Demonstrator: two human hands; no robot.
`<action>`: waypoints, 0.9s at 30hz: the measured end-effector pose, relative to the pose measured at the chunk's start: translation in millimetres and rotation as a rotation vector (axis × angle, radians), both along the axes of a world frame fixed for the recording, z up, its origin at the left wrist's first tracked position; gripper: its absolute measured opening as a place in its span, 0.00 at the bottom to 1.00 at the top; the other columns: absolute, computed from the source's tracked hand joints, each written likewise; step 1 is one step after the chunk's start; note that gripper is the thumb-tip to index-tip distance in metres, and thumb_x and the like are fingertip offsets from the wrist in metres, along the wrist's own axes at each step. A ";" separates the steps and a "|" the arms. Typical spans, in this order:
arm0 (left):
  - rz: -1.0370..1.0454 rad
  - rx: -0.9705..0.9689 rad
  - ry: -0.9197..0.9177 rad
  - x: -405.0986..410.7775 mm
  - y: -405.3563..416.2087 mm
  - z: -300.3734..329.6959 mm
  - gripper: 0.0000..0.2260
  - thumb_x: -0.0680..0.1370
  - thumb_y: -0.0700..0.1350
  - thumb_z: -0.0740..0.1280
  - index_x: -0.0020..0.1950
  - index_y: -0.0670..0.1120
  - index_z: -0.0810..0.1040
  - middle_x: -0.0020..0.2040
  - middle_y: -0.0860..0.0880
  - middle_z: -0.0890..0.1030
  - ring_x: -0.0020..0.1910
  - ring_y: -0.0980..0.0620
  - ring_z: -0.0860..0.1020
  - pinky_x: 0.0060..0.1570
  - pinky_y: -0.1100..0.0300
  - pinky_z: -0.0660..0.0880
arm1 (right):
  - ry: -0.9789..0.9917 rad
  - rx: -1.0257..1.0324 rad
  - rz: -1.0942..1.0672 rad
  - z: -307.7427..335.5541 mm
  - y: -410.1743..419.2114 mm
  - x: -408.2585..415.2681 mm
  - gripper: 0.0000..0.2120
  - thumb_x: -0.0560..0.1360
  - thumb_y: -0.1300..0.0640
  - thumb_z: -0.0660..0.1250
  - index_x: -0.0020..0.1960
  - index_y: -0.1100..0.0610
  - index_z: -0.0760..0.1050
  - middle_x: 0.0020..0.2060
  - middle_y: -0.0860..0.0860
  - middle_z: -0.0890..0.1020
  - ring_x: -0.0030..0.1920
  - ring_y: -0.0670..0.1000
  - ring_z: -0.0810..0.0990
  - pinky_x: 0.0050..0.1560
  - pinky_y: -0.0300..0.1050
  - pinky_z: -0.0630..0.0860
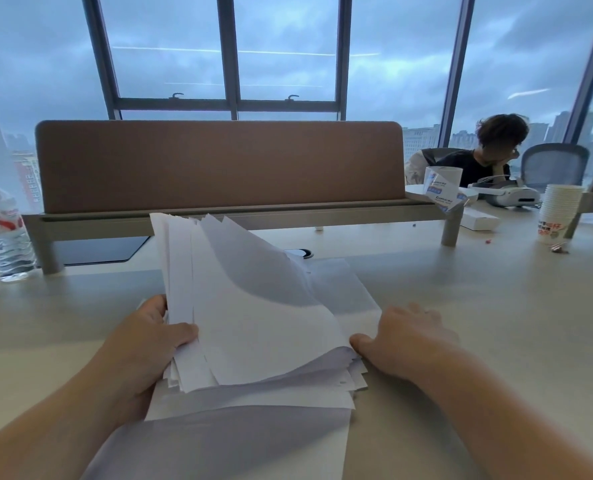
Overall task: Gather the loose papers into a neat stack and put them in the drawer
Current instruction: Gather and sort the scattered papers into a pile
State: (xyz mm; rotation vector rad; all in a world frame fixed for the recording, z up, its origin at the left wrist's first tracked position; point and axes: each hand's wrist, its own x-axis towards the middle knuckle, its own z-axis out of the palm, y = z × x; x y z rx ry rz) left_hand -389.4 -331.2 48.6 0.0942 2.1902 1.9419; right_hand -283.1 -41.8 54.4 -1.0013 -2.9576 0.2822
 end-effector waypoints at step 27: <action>-0.018 0.021 0.006 3.6 5.3 -4.5 0.14 0.82 0.30 0.64 0.61 0.46 0.79 0.47 0.43 0.89 0.41 0.39 0.88 0.43 0.48 0.82 | 0.561 -0.734 0.005 1.6 -2.6 -8.0 0.27 0.75 0.46 0.72 0.71 0.46 0.68 0.59 0.49 0.78 0.50 0.52 0.82 0.50 0.49 0.81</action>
